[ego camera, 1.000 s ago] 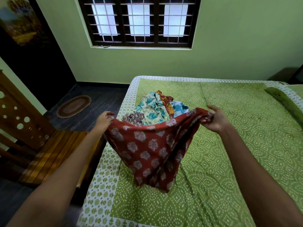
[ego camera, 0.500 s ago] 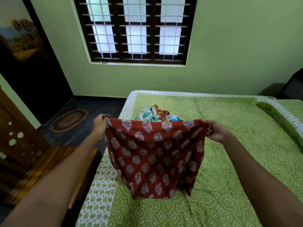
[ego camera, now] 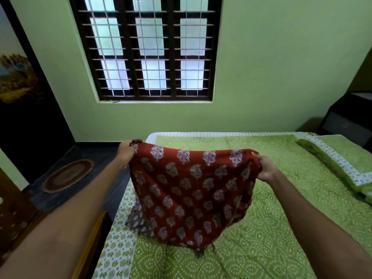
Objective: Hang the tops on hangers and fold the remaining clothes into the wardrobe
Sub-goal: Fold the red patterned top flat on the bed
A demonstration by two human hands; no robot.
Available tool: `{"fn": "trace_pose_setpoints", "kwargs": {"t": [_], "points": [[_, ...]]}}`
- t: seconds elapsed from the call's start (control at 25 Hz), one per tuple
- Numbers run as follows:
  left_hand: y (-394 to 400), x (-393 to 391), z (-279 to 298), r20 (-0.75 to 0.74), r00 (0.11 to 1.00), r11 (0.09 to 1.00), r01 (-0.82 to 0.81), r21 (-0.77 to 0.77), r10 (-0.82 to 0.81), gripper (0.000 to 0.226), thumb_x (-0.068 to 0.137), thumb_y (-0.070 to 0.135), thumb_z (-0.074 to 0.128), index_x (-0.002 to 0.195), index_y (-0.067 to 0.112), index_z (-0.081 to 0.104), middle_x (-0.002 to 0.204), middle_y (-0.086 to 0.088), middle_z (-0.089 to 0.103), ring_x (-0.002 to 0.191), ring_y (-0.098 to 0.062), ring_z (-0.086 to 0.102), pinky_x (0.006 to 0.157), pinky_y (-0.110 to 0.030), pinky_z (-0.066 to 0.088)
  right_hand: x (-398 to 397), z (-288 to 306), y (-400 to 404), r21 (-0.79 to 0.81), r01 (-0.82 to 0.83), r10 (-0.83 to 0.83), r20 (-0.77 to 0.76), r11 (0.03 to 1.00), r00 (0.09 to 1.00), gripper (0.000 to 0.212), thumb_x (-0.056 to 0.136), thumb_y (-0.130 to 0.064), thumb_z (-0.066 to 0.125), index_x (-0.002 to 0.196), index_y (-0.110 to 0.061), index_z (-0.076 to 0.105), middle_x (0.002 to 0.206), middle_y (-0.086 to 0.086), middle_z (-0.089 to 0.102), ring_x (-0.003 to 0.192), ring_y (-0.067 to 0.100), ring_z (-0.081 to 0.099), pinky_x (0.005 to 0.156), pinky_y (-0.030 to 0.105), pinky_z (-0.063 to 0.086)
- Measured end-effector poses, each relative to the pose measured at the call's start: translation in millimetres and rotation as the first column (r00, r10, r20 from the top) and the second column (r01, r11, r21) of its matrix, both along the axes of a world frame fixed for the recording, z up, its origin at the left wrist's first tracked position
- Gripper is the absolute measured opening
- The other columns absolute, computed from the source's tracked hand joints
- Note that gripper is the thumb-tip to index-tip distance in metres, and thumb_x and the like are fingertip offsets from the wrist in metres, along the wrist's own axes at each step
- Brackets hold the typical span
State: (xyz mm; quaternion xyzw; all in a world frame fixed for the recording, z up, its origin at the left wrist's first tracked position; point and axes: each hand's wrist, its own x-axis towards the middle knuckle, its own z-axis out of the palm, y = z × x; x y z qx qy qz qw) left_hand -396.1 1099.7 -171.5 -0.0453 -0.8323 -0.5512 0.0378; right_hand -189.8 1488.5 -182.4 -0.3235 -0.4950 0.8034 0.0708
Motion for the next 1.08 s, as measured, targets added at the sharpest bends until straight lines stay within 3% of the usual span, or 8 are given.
{"fn": "trace_pose_setpoints", "kwargs": {"t": [0.16,0.4,0.52,0.64,0.76,0.92,1.0,1.08], "points": [[7,-16,6,0.06,0.998,0.993,-0.034,0.111,0.027,0.037,0.087,-0.012,0.041,0.115,-0.001,0.063,0.099,-0.011,0.07,0.065,-0.01,0.058,0.051,-0.007,0.045,1,9,14,0.307,0.042,-0.054,0.029,0.951,0.998,0.013,0.084,-0.007,0.05,0.093,-0.011,0.058,0.078,0.001,0.063,0.075,0.015,0.054,0.083,0.033,0.036],[21,-33,4,0.056,0.998,0.991,0.024,0.129,-0.031,0.028,0.09,-0.006,0.048,0.115,-0.004,0.062,0.116,-0.022,0.062,0.081,-0.018,0.058,0.08,-0.026,0.05,-3,-3,25,0.052,0.086,-0.095,0.236,0.995,0.967,0.011,0.079,-0.004,0.044,0.071,-0.009,0.05,0.065,0.007,0.053,0.054,0.02,0.05,0.053,0.024,0.046],[25,-37,-3,0.124,0.989,0.993,0.066,0.095,-0.078,0.03,0.091,-0.007,0.047,0.116,-0.003,0.062,0.098,-0.017,0.066,0.068,-0.016,0.055,0.058,-0.017,0.051,-11,-8,25,0.163,0.145,-0.169,0.143,0.976,0.975,0.019,0.086,-0.001,0.043,0.068,-0.008,0.047,0.058,0.005,0.052,0.048,0.016,0.049,0.036,0.016,0.041],[27,-42,-7,0.14,0.988,0.99,0.045,0.136,-0.064,0.029,0.091,-0.008,0.046,0.114,-0.001,0.063,0.064,0.0,0.064,0.046,-0.004,0.054,0.04,-0.01,0.043,-18,-18,30,-0.06,0.2,-0.194,0.093,0.978,0.977,0.011,0.077,-0.007,0.043,0.066,-0.007,0.044,0.053,0.006,0.05,0.051,0.02,0.05,0.051,0.024,0.045],[31,-44,-15,0.142,0.987,0.981,0.046,0.188,-0.073,0.026,0.089,-0.007,0.052,0.112,-0.003,0.063,0.056,0.005,0.062,0.043,0.0,0.055,0.046,-0.01,0.046,-22,-31,30,-0.017,-0.161,0.152,0.443,0.987,0.883,0.03,0.084,-0.029,0.057,0.076,0.0,0.058,0.067,0.015,0.064,0.064,0.028,0.061,0.066,0.035,0.055],[32,-42,-22,0.185,0.974,0.977,0.091,0.192,-0.127,0.028,0.086,-0.009,0.056,0.113,-0.007,0.061,0.062,0.001,0.064,0.057,-0.01,0.058,0.055,-0.014,0.049,-25,-39,21,0.12,-0.701,0.391,0.758,0.703,0.522,0.042,0.095,-0.014,0.043,0.065,0.0,0.067,0.06,0.012,0.068,0.049,0.019,0.066,0.063,0.03,0.057],[28,-44,-25,0.212,0.963,0.977,0.128,0.172,-0.164,0.031,0.086,-0.013,0.052,0.116,-0.007,0.058,0.067,-0.002,0.068,0.056,-0.009,0.06,0.052,-0.009,0.049,-29,-41,20,0.201,-0.579,0.353,0.623,0.79,0.698,0.034,0.093,-0.005,0.047,0.067,0.001,0.068,0.064,0.014,0.068,0.049,0.019,0.066,0.051,0.027,0.056],[25,-44,-29,0.194,0.972,0.982,0.106,0.159,-0.137,0.029,0.087,-0.013,0.051,0.115,-0.01,0.059,0.086,-0.008,0.065,0.064,-0.012,0.056,0.054,-0.007,0.049,-39,-46,27,0.33,-0.121,0.033,0.261,0.936,0.965,0.019,0.087,0.006,0.052,0.077,-0.002,0.065,0.061,0.008,0.067,0.044,0.009,0.062,0.044,0.018,0.051]]}}
